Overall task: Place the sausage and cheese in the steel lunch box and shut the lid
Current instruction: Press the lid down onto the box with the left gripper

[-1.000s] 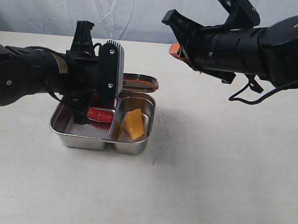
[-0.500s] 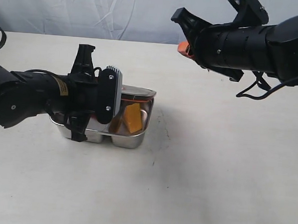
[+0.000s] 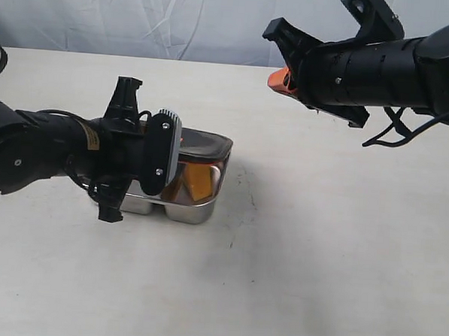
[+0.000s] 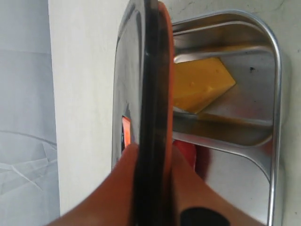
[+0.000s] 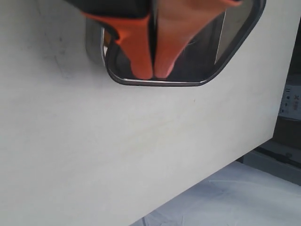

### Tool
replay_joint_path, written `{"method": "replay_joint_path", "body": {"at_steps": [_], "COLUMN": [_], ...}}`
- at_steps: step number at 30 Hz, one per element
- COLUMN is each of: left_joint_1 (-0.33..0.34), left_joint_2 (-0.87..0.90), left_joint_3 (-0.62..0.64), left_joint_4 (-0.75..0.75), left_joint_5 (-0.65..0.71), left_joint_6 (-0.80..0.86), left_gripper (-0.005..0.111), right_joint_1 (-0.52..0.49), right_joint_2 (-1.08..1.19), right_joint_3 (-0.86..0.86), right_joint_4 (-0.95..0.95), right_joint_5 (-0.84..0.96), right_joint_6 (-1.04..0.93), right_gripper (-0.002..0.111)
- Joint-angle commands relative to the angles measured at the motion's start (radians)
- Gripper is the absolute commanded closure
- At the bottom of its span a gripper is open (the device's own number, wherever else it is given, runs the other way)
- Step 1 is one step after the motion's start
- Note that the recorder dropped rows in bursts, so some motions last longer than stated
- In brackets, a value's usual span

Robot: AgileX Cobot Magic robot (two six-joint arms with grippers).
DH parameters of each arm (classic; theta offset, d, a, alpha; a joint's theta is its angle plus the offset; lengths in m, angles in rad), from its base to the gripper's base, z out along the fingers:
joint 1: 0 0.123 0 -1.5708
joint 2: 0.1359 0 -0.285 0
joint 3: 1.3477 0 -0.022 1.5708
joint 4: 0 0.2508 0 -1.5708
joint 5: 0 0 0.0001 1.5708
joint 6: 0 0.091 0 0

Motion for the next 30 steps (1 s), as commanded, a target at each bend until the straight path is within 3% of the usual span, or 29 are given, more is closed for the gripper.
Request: {"method": "replay_joint_path", "body": {"at_steps": [1, 12, 27, 30], "left_joint_1": [-0.001, -0.001, -0.001, -0.001], "left_joint_2": [0.01, 0.01, 0.01, 0.01], "left_joint_3": [0.018, 0.018, 0.018, 0.018], "left_joint_4": [-0.102, -0.12, -0.096, -0.096], "left_joint_5": [0.176, 0.231, 0.318, 0.322], "left_joint_6": [-0.024, -0.024, -0.024, -0.024], "left_gripper": [0.106, 0.065, 0.063, 0.056], "right_joint_1": [-0.005, -0.005, -0.005, -0.005], "right_joint_2": [-0.009, -0.011, -0.06, -0.06], "right_joint_3": [-0.004, -0.004, -0.004, -0.004], "right_joint_4": [-0.014, -0.025, -0.079, -0.081], "right_joint_5": [0.033, 0.065, 0.088, 0.088], "right_joint_6": [-0.007, -0.007, 0.0, 0.0], "right_gripper": [0.109, 0.109, 0.109, 0.109]}}
